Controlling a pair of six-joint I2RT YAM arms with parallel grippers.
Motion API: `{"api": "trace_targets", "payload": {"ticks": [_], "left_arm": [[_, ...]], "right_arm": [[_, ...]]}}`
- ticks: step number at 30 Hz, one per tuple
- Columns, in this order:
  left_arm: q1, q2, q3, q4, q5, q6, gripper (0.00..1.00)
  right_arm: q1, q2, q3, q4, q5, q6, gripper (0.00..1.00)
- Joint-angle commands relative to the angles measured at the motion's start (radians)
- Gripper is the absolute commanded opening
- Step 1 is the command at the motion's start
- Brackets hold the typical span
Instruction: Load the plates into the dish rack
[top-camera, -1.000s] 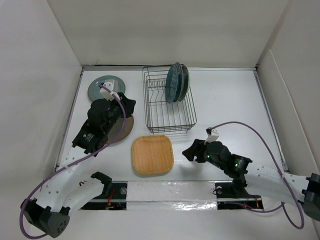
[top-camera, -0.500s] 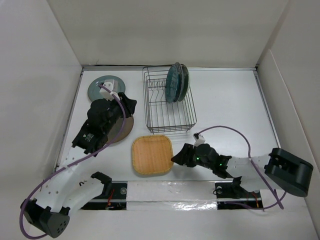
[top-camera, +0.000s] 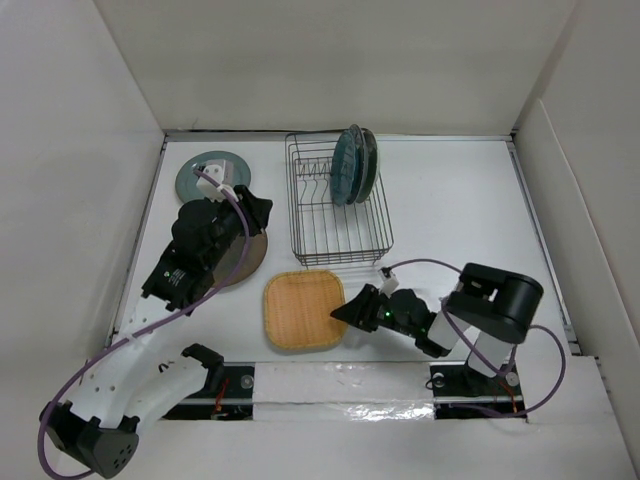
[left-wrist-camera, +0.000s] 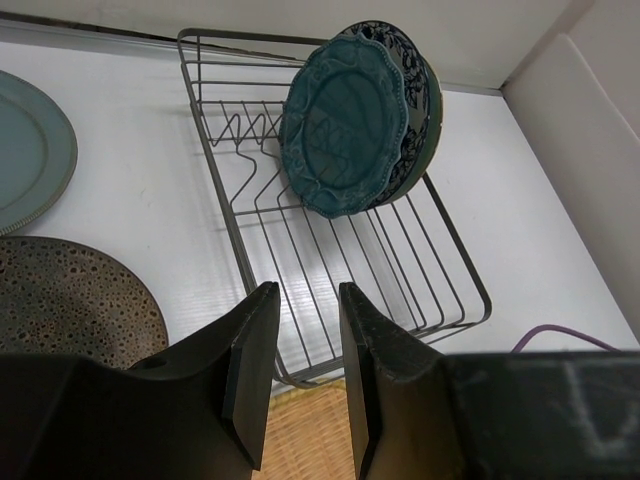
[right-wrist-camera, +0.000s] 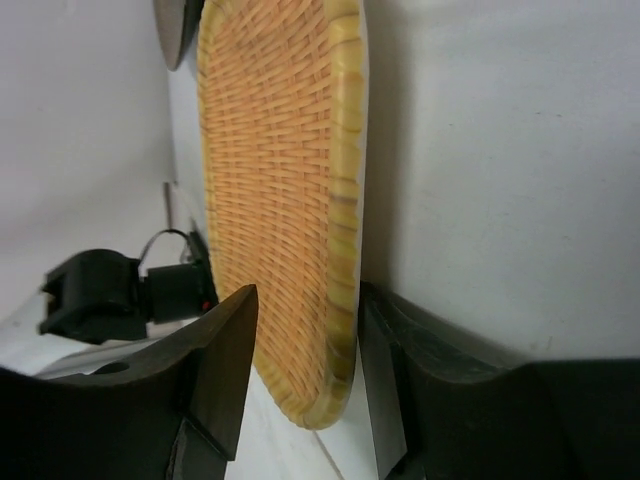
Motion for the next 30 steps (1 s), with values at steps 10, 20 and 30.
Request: {"api": "trace_targets", "payload": {"ticks": [10, 20, 30], "left_arm": [[-0.005, -0.031, 0.013, 0.04, -0.02, 0.006, 0.28], [-0.005, -0.028, 0.016, 0.04, -0.016, 0.008, 0.28], [-0.005, -0.005, 0.027, 0.015, -0.05, 0.011, 0.28]], "right_arm": [[-0.001, 0.108, -0.077, 0.107, 0.016, 0.021, 0.09], [0.182, -0.552, 0.197, -1.033, 0.29, -0.183, 0.0], [0.231, -0.845, 0.605, -1.507, 0.405, -0.448, 0.0]]}}
